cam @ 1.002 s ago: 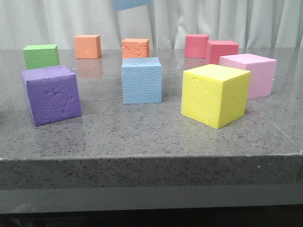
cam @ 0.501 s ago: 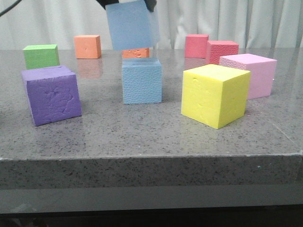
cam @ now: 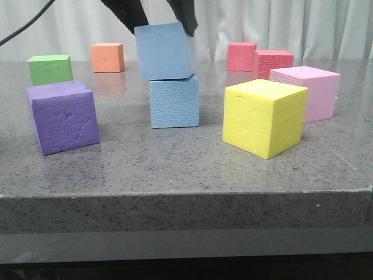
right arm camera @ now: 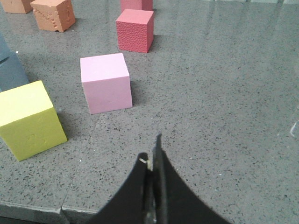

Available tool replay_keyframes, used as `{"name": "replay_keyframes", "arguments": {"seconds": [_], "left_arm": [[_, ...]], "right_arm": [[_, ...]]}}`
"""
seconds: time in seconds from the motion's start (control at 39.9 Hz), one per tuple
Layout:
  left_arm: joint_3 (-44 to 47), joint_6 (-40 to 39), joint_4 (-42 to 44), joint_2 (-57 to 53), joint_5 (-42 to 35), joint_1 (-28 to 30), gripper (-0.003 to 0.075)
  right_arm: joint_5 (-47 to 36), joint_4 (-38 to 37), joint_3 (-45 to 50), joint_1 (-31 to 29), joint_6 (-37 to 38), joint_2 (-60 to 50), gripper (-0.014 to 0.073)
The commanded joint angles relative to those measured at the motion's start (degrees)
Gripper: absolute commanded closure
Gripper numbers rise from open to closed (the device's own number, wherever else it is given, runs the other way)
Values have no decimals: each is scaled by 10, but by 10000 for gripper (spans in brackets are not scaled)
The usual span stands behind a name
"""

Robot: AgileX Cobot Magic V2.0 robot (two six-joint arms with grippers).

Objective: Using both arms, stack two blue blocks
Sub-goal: 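Lower the held cube onto the center light blue cube and open the left gripper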

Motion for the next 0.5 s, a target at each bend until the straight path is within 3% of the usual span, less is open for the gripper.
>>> {"name": "replay_keyframes", "arguments": {"seconds": [0.0, 0.48], "left_arm": [[-14, 0, -6, -24, -4, -3, 189], [-86, 3, -6, -28, 12, -3, 191]], "right_arm": [[-40, -7, -15, -3, -3, 4, 661], [-40, -7, -15, -3, -3, 4, 661]]}}
